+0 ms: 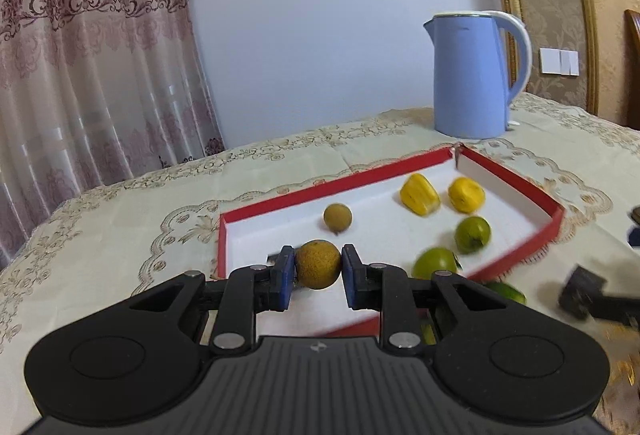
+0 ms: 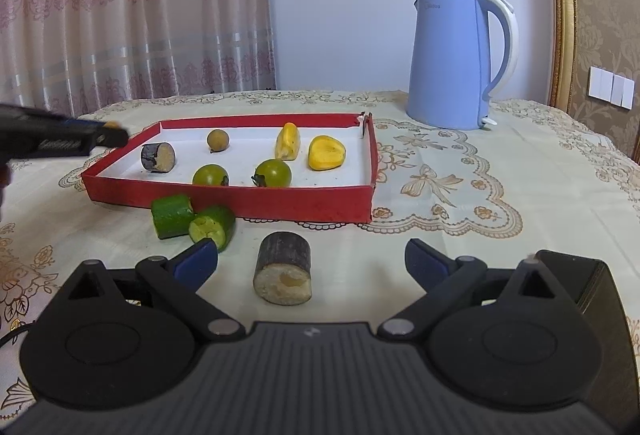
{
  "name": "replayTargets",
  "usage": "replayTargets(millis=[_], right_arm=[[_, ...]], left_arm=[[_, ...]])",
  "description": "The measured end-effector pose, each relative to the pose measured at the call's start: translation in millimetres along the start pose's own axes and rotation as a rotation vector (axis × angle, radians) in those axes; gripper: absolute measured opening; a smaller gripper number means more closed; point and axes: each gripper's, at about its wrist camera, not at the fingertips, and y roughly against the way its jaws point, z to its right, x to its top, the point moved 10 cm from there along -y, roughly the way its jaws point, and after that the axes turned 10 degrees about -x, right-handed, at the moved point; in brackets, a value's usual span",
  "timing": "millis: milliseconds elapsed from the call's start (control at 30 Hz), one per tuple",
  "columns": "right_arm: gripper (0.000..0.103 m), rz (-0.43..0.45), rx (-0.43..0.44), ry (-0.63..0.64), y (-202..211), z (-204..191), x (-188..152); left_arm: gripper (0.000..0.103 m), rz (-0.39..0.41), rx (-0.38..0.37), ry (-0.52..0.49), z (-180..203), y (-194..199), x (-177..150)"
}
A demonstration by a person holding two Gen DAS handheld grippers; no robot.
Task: Organize fruits
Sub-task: 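Grasp another small brownish round fruit with the left gripper and lift it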
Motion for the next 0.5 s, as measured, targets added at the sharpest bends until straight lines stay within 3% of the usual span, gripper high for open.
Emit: replayTargets(millis=[500], right_arm=[[0.1, -0.009, 0.012, -0.004, -2, 0, -1]], left_arm=[[0.024, -0.09, 0.058, 0.032, -7, -70, 9]])
